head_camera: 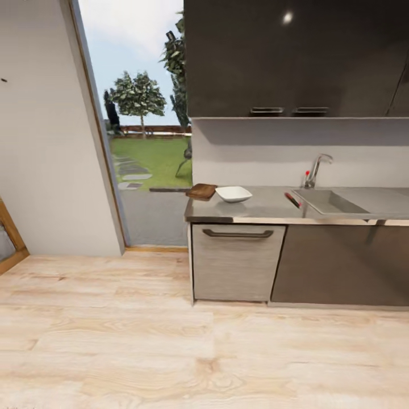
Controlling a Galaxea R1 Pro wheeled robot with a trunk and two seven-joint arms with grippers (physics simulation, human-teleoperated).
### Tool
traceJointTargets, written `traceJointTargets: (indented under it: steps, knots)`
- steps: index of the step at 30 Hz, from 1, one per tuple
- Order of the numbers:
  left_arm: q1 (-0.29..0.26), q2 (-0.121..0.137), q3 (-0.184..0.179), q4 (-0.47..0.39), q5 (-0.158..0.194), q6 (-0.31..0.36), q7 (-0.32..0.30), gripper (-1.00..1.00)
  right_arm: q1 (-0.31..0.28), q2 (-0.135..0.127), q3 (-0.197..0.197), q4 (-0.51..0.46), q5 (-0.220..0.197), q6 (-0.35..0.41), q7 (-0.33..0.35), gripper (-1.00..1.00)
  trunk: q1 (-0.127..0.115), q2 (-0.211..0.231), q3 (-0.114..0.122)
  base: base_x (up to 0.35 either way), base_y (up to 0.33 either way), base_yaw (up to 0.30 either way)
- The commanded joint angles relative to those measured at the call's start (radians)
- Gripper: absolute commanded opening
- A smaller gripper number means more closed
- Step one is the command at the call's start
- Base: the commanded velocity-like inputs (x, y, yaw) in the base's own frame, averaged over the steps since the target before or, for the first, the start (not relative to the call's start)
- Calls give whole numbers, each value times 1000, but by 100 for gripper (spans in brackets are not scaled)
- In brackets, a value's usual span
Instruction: In the kitchen, take the Vidalia onion out of the sink, dice it on the chopping board with the paring knife, put the diced onion into the bowl on the countertop, then place both the paring knife and the chopping board into the sink.
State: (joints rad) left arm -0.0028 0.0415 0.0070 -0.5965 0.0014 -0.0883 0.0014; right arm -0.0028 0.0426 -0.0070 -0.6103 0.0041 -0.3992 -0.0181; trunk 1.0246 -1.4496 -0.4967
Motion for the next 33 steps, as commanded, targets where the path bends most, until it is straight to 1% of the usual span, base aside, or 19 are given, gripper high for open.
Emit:
traceJointTargets:
  steps: [1,8,14,20,23,25,27,33]
  knots:
    - [0,0,1,0,0,-2,0,100,0,0,-1,0,1,-3,-2,100,0,0,-1,264,-226,279]
    - [0,0,1,0,1,-2,0,100,0,0,-1,1,1,-3,-2,100,0,0,-1,264,-226,261]
    - [0,0,1,0,2,-2,0,100,0,0,-1,0,1,-3,-2,100,0,0,-1,206,-170,34]
    - [0,0,1,0,1,-2,0,100,0,-4,-1,0,1,-4,0,100,0,0,-1,21,-17,2]
    - [0,0,-1,0,0,-3,-1,100,0,-34,0,0,0,-3,2,100,0,0,-1,2,-2,0]
    - [0,0,-1,0,0,-4,-1,100,0,-42,1,0,-1,-3,2,100,0,0,-1,1,0,0]
    - [0,0,-1,-1,0,-4,-1,100,0,-46,1,0,-1,-3,2,100,0,0,-1,0,0,0]
    - [0,0,-1,0,0,-4,-1,100,0,-45,1,0,-2,-3,1,100,0,0,-1,0,0,0]
